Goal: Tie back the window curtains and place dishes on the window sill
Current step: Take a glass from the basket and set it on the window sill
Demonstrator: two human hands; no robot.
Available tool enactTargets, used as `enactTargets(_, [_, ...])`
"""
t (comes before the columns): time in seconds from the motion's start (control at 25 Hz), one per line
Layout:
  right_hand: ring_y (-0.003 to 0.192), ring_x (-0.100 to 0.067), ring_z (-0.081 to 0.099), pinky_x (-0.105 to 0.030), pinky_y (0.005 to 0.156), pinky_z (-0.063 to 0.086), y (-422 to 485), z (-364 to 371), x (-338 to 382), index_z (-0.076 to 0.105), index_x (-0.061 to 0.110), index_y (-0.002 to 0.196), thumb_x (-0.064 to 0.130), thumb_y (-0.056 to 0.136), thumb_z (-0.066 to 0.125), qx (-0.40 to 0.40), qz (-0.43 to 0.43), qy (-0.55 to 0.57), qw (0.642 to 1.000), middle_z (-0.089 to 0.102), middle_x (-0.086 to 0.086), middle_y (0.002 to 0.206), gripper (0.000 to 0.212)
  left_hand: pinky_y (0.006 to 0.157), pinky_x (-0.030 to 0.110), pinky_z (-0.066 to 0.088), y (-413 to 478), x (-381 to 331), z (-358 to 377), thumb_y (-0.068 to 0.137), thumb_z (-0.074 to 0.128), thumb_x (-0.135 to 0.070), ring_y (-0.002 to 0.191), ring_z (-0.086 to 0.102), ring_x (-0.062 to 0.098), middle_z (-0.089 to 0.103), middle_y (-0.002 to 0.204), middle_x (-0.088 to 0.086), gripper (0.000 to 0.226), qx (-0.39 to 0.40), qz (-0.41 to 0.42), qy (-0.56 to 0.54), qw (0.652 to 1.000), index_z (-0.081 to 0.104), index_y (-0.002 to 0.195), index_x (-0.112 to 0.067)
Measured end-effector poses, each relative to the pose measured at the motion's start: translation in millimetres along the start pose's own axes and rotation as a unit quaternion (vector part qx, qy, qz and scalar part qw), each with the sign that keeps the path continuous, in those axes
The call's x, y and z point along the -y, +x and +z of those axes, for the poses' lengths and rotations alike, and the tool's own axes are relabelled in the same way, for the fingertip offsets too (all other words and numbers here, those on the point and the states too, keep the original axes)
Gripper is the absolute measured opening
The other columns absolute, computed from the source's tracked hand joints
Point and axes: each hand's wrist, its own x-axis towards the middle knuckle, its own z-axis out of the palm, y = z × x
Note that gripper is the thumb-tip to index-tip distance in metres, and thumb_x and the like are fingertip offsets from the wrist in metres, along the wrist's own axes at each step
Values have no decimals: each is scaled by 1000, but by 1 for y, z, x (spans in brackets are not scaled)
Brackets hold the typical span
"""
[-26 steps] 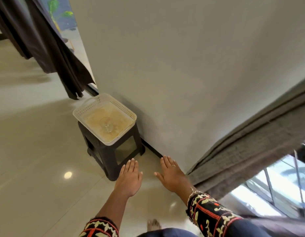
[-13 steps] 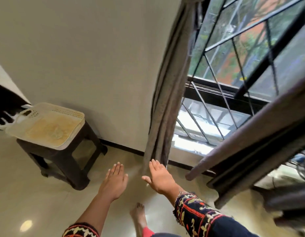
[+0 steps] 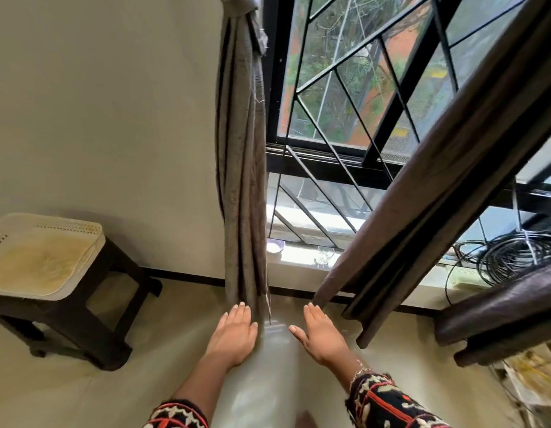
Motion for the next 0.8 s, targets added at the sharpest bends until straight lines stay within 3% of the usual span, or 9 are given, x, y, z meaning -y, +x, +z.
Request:
enactTargets(0.24, [143, -19, 12, -26, 113, 14, 18, -23, -71, 16, 9, 146, 42, 98, 34, 10, 26, 104, 994, 13, -9, 155, 61, 116, 29, 1, 48, -63, 12, 101, 18, -30, 144, 3, 14, 4, 157, 4, 52, 8, 22, -21, 1000, 8, 147, -10])
enactTargets(0.48, [141, -19, 20, -21, 109, 18, 89, -39, -98, 14, 8, 147, 24, 97, 42, 45, 15, 182, 982, 17, -10, 155, 60, 116, 30, 6, 101, -87, 17, 101, 21, -25, 144, 9, 18, 7, 156, 8, 50, -8, -21, -43, 999, 10, 146, -6])
enactTargets(0.68, [139, -18, 26, -22, 108, 21, 153, -27, -89, 21, 10, 146, 15, 94, 48, 68, 64, 365, 926, 25, -7, 152, 59, 114, 26, 3, 155, -83, 27, 102, 19, -25, 144, 7, 18, 7, 156, 9, 49, -20, -62, -72, 995, 11, 146, -6])
enactTargets(0.8, [137, -23, 29, -24, 106, 25, 204, -16, -90, 18, 8, 147, 7, 93, 48, 69, 65, 422, 902, 28, -14, 150, 62, 114, 26, 7, 205, -85, 46, 101, 26, -22, 143, 13, 20, 14, 155, 12, 47, -28, -61, -155, 986, 19, 145, -4])
